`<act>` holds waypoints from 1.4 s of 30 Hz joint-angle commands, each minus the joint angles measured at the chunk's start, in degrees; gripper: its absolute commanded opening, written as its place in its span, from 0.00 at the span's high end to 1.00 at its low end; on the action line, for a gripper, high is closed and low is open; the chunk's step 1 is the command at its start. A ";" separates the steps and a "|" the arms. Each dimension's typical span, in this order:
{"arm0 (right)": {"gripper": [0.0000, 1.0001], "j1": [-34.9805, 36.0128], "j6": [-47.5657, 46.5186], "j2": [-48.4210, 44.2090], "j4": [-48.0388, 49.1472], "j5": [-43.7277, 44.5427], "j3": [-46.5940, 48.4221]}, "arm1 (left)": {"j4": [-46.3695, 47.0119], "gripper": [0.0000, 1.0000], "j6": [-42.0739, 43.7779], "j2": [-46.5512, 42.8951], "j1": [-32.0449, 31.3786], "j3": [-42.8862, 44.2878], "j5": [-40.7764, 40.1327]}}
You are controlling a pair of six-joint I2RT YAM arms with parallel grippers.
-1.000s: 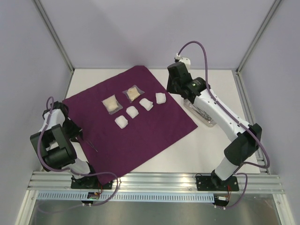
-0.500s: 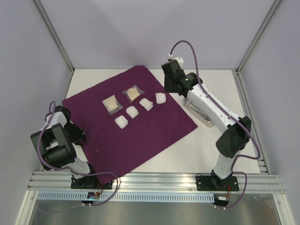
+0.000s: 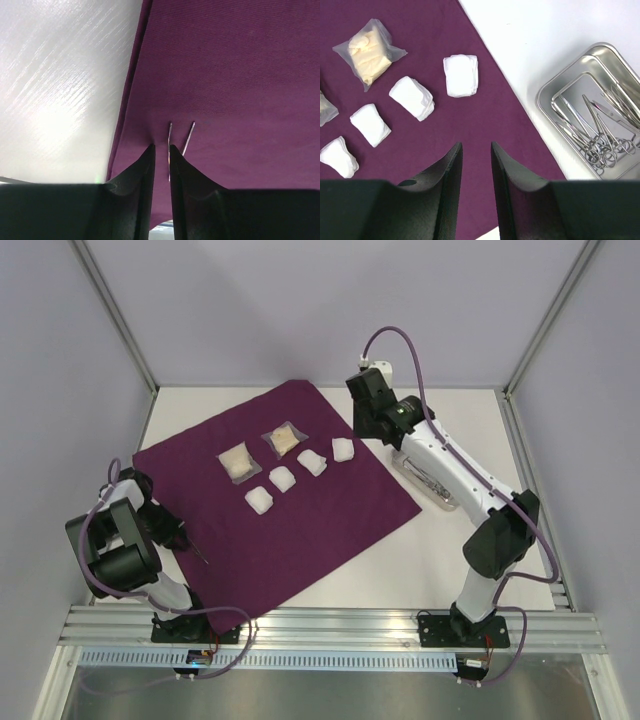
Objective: Prepare the surgical pack
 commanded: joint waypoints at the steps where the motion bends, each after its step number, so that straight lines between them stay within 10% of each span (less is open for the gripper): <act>1: 0.68 0.37 -0.73 -4.74 0.81 1.89 -1.97 | 1.44 0.75 -0.63 -0.44 0.27 -0.61 0.75; 33: 0.67 0.29 1.56 -23.03 20.94 0.49 -31.34 | -13.14 1.00 4.55 8.79 0.27 18.54 -0.57; 42: 0.62 0.46 -3.36 -16.97 28.06 -24.78 -25.03 | -17.45 1.00 5.61 2.48 -1.58 27.07 2.42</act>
